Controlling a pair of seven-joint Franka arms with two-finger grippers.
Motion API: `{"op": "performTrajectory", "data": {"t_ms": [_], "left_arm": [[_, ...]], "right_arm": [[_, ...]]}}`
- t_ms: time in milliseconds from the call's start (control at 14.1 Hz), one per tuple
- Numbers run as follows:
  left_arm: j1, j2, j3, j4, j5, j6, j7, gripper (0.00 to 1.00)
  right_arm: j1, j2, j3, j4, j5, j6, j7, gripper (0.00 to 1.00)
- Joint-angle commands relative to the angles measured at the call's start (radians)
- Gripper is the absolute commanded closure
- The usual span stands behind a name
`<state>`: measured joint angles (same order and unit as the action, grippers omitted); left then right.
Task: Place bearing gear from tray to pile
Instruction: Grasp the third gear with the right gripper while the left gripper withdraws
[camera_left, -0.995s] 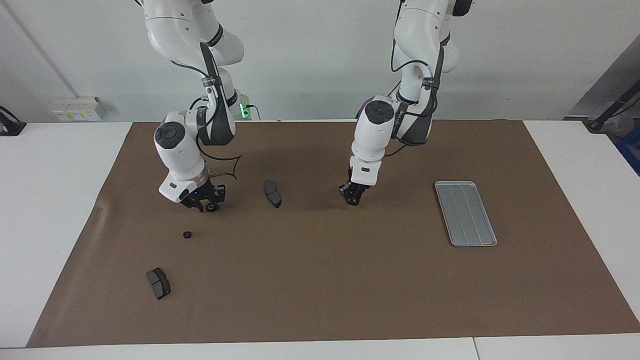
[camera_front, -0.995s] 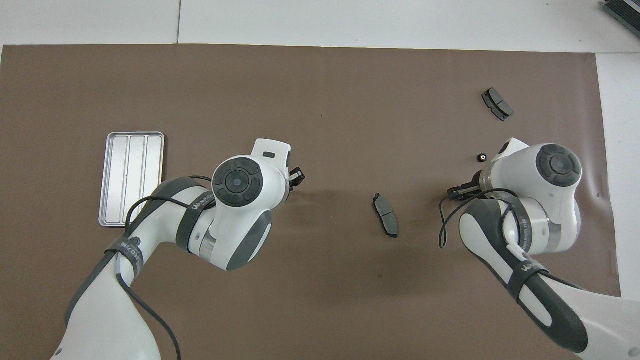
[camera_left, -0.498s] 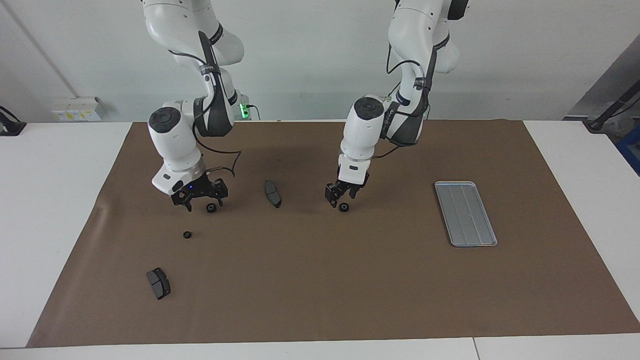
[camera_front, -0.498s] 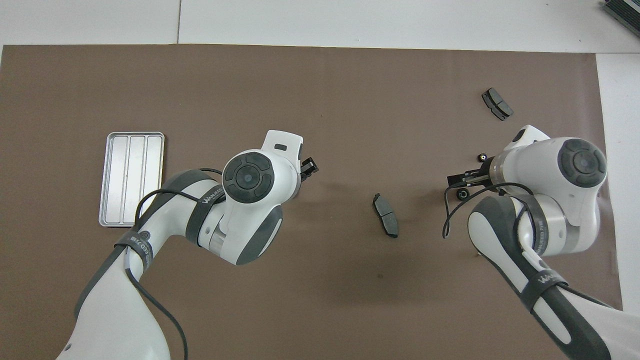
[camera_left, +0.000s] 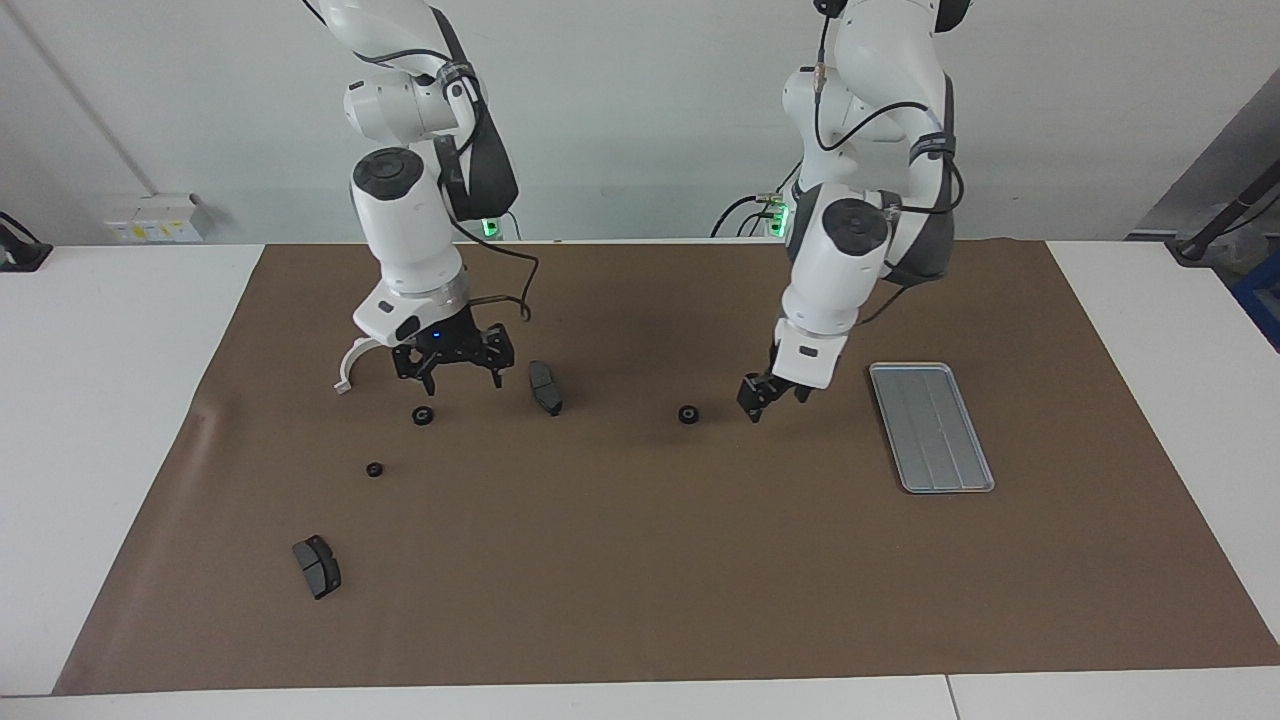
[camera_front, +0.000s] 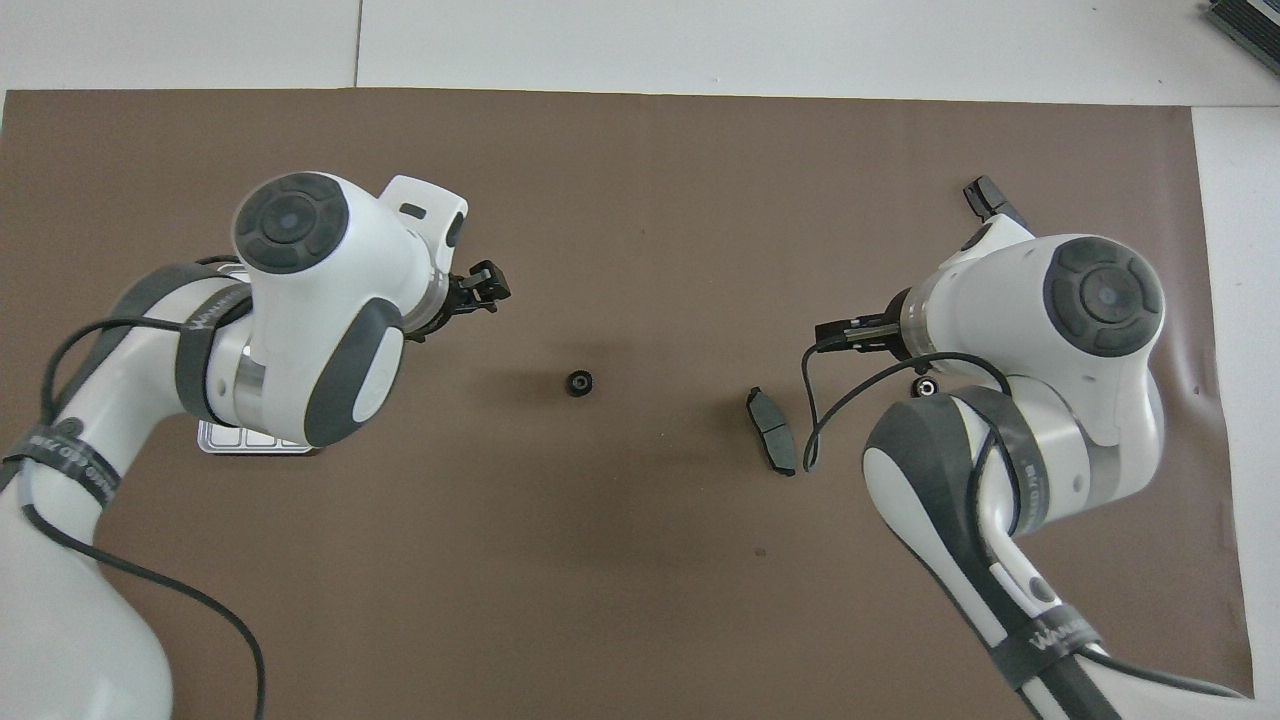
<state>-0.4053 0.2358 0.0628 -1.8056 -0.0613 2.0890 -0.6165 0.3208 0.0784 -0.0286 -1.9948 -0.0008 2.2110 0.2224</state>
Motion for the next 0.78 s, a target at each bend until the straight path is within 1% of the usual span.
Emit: {"op": "performTrajectory", "data": {"t_ms": [0,142,284,427,498,711], "left_arm": [[0.107,-0.041,-0.009,0.008,0.014,-0.084,0.197,0.11],[0.19,-0.052,-0.008,0.008,0.014,-0.116,0.363,0.11],[0.276,-0.055,-0.008,0.008,0.014,-0.121,0.508,0.1],[0.365,-0.064,-0.008,0.012,0.015,-0.121,0.665,0.04],[0.396,-0.073,-0.008,0.022,0.015,-0.133,0.716,0.0],[0.43,-0.098,-0.008,0.1,0.015,-0.248,0.739,0.0]], "right_arm": [[0.087,0.055,0.004,0.066,0.018,-0.017,0.122,0.0],[0.159,0.101,0.002,0.12,0.016,-0.016,0.227,0.0],[0.216,0.161,0.002,0.18,0.015,-0.014,0.297,0.0],[0.254,0.19,0.004,0.189,0.013,0.012,0.334,0.0],[0.27,0.201,0.004,0.191,0.013,0.031,0.351,0.0],[0.32,0.251,0.004,0.198,-0.002,0.077,0.396,0.0]]}}
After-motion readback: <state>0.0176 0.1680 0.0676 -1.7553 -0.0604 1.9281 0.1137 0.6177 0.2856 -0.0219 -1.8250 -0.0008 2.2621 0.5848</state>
